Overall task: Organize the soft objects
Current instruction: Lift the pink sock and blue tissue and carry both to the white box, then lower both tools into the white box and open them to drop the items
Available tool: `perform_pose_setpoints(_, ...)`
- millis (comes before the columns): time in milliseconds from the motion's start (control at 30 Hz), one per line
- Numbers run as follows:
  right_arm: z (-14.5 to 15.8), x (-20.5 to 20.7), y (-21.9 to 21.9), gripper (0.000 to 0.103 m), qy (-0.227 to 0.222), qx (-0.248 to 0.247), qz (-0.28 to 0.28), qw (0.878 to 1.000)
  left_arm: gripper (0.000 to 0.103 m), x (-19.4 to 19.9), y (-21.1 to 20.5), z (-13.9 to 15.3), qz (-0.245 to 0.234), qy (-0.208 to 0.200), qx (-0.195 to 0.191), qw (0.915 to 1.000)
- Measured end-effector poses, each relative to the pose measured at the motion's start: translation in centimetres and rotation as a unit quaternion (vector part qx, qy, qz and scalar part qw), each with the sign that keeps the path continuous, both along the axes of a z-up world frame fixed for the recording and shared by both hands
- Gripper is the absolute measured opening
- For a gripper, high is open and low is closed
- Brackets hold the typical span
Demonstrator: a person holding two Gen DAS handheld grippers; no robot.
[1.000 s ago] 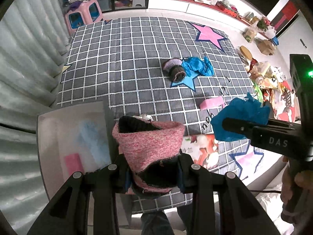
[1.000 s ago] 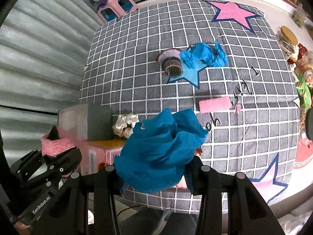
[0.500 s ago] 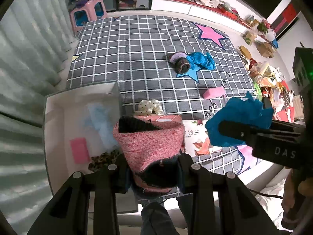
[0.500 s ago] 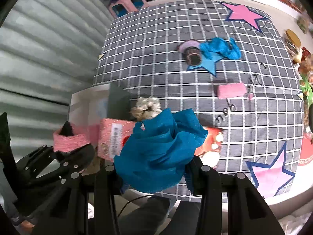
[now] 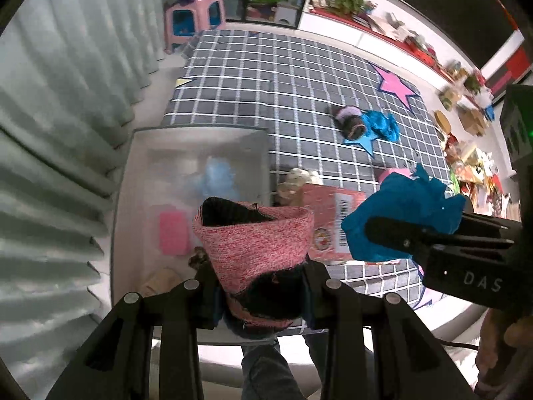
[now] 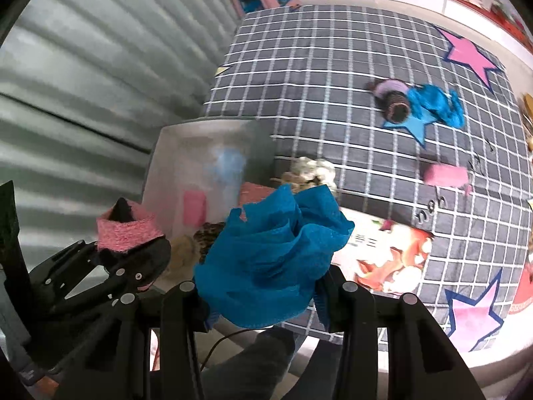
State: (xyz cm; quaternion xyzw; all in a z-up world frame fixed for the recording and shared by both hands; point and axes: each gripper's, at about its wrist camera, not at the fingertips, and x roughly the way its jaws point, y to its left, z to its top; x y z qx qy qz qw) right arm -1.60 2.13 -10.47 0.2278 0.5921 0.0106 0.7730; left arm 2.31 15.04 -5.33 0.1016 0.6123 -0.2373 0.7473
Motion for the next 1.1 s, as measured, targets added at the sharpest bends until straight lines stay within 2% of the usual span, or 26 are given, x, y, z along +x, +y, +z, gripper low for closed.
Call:
perform_pose_setpoints(533,0.4,4.9,7.0,0.046,0.006,-0.004,0.095,0.995,0.038,1.8,7.2,-1.0,0.093,0.012,0.004,0.9956)
perform_pose_setpoints(833,-0.1,7.4,9.2,0.046,0.014,-0.009,0.126,0.992,0.038,2.8,9.3,-2.0,0.118,0.021,0.008,0.9927)
perform_pose_setpoints(1100,-1.1,9.3,10.1,0.046,0.025,-0.016,0.133,0.991,0.038,3.9,9.7,-3.8,0.129,0.040,0.012,0.9908)
